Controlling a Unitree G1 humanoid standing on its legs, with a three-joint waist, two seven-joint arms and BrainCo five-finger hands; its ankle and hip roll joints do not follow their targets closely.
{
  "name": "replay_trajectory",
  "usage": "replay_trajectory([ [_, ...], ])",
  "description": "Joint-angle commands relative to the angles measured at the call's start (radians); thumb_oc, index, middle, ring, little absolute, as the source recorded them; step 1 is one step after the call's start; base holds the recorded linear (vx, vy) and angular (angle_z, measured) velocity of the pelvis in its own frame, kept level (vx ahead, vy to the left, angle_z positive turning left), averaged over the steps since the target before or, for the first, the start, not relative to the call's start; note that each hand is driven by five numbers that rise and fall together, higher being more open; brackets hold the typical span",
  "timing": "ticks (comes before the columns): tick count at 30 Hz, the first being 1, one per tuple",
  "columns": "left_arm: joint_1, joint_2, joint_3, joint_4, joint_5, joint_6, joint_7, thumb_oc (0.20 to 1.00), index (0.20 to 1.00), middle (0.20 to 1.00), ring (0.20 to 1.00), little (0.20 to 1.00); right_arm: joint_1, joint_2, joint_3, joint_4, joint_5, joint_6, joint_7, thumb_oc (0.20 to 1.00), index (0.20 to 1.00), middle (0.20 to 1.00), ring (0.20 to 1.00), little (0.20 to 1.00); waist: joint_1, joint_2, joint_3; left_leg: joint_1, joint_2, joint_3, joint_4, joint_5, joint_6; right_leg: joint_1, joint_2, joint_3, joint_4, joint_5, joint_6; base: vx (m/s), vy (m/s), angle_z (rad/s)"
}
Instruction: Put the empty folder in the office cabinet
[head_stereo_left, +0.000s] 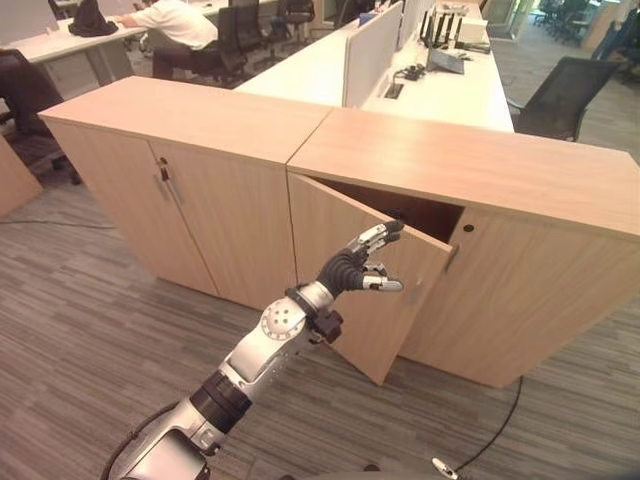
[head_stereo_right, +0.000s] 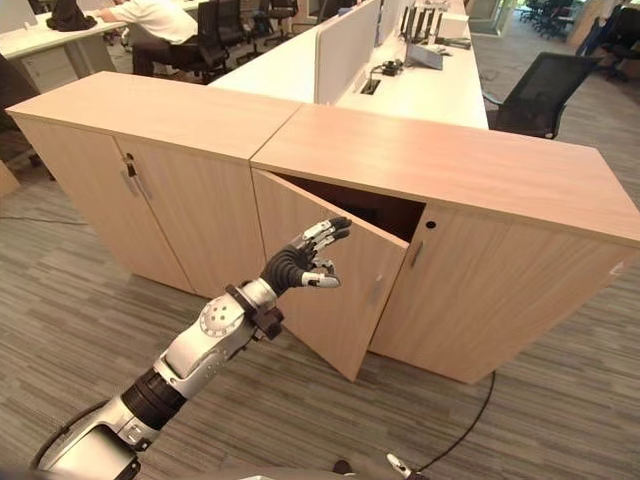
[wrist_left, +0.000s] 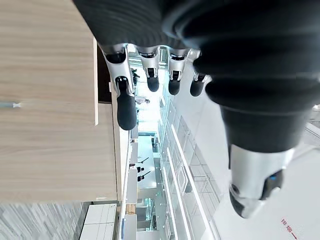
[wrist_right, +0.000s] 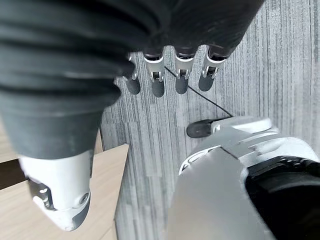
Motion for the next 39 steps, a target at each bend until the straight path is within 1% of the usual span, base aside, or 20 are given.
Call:
replay_trajectory([
  [1,-0.133,-0.02,0.017,0.029,-0.032,-0.034,-0.007,1.0,1.0,1.0,1.0,1.0,-0.046,-0.008,0.027,0.011,0.002,-0.025,-0.002,1.0,1.0,1.0,1.0,1.0,-0.002,-0.036,0.024,0.015,0.033,-0.058,0.004,-0.08,-0.042,0.06,-0.027,-0.017,0.006,-0.08,0.073,0.0,0.0,0.0],
  [3,-0.119,-0.015,0.022,0.029,-0.048,-0.031,-0.011,1.0,1.0,1.0,1.0,1.0,-0.042,-0.011,0.023,0.019,-0.009,-0.025,-0.003,1.0,1.0,1.0,1.0,1.0,-0.002,-0.035,0.026,0.015,0.034,-0.059,0.004,-0.081,-0.043,0.06,-0.026,-0.017,0.006,-0.081,0.073,0.01,-0.014,0.02],
  [5,-0.086,-0.001,0.024,0.005,-0.1,-0.012,-0.032,1.0,1.0,1.0,1.0,1.0,-0.035,-0.016,0.012,0.026,-0.015,-0.022,0.0,1.0,1.0,1.0,1.0,1.0,-0.002,-0.03,0.029,0.012,0.034,-0.058,0.004,-0.08,-0.044,0.058,-0.026,-0.021,0.006,-0.082,0.074,0.02,-0.018,0.07],
  [8,-0.064,0.004,0.016,-0.017,-0.131,0.0,-0.045,1.0,1.0,1.0,1.0,1.0,-0.036,-0.012,0.01,0.023,-0.013,-0.02,0.0,1.0,1.0,1.0,1.0,1.0,0.0,-0.026,0.032,0.008,0.033,-0.063,0.004,-0.078,-0.044,0.057,-0.026,-0.021,0.006,-0.082,0.072,0.01,-0.012,0.05],
  [12,-0.029,0.01,0.005,-0.017,-0.138,0.012,-0.055,1.0,1.0,1.0,1.0,1.0,-0.037,-0.008,0.008,0.028,-0.007,-0.018,-0.001,1.0,1.0,1.0,1.0,1.0,0.004,-0.021,0.033,0.007,0.032,-0.068,0.004,-0.078,-0.045,0.059,-0.024,-0.027,0.006,-0.086,0.07,0.0,0.0,0.0],
  [18,0.006,0.02,-0.037,0.025,-0.105,0.041,-0.074,1.0,1.0,1.0,1.0,1.0,-0.048,-0.008,0.011,0.024,-0.002,-0.016,-0.006,1.0,1.0,1.0,1.0,1.0,0.011,-0.012,0.038,0.004,0.03,-0.078,0.004,-0.079,-0.046,0.06,-0.022,-0.033,0.006,-0.092,0.066,0.0,-0.007,0.02],
  [22,0.048,0.015,-0.054,0.086,-0.098,0.066,-0.086,1.0,1.0,1.0,1.0,1.0,-0.048,-0.005,0.016,0.018,-0.004,-0.012,-0.007,1.0,1.0,1.0,1.0,1.0,0.011,-0.008,0.042,0.002,0.033,-0.082,0.004,-0.077,-0.048,0.06,-0.019,-0.037,0.006,-0.096,0.063,-0.01,-0.027,0.02],
  [28,0.123,0.021,-0.056,0.159,-0.135,0.099,-0.096,1.0,1.0,1.0,1.0,1.0,-0.052,-0.003,0.032,-0.003,-0.016,-0.007,-0.015,1.0,1.0,1.0,1.0,1.0,0.008,-0.002,0.045,0.0,0.039,-0.078,0.004,-0.075,-0.049,0.052,-0.009,-0.027,0.006,-0.1,0.058,-0.01,-0.035,0.0],
  [29,0.168,0.016,-0.045,0.211,-0.197,0.114,-0.098,1.0,1.0,1.0,1.0,1.0,-0.051,-0.005,0.044,-0.021,-0.027,-0.006,-0.018,1.0,1.0,1.0,1.0,1.0,0.004,0.001,0.046,0.0,0.045,-0.074,0.004,-0.073,-0.051,0.047,-0.004,-0.017,0.006,-0.102,0.055,-0.01,-0.05,0.01],
  [30,0.168,0.016,-0.045,0.211,-0.197,0.113,-0.098,1.0,1.0,1.0,1.0,1.0,-0.051,-0.005,0.044,-0.021,-0.027,-0.006,-0.018,1.0,1.0,1.0,1.0,1.0,0.004,0.001,0.046,0.0,0.046,-0.074,0.004,-0.073,-0.051,0.047,-0.004,-0.017,0.006,-0.102,0.055,-0.02,-0.069,-0.01],
  [34,0.229,-0.004,-0.022,0.295,-0.277,0.13,-0.096,1.0,1.0,1.0,1.0,1.0,-0.053,-0.004,0.049,-0.021,-0.023,-0.003,-0.021,1.0,1.0,1.0,1.0,1.0,0.001,0.004,0.044,-0.001,0.053,-0.068,0.004,-0.067,-0.056,0.04,0.006,-0.006,0.006,-0.105,0.05,-0.01,-0.058,-0.07],
  [37,0.278,-0.022,-0.002,0.384,-0.287,0.144,-0.093,1.0,1.0,1.0,1.0,1.0,-0.058,-0.003,0.051,-0.021,-0.015,0.0,-0.025,1.0,1.0,1.0,1.0,1.0,0.001,0.003,0.045,-0.003,0.062,-0.063,0.004,-0.06,-0.061,0.036,0.015,0.001,0.006,-0.109,0.044,-0.03,-0.088,-0.09],
  [39,0.315,-0.048,0.022,0.488,-0.267,0.147,-0.085,1.0,1.0,1.0,1.0,1.0,-0.065,0.001,0.056,-0.006,-0.012,0.005,-0.028,1.0,1.0,1.0,1.0,1.0,0.001,0.001,0.047,-0.005,0.076,-0.057,0.004,-0.051,-0.067,0.031,0.027,0.011,0.006,-0.114,0.036,-0.04,-0.12,-0.1],
])
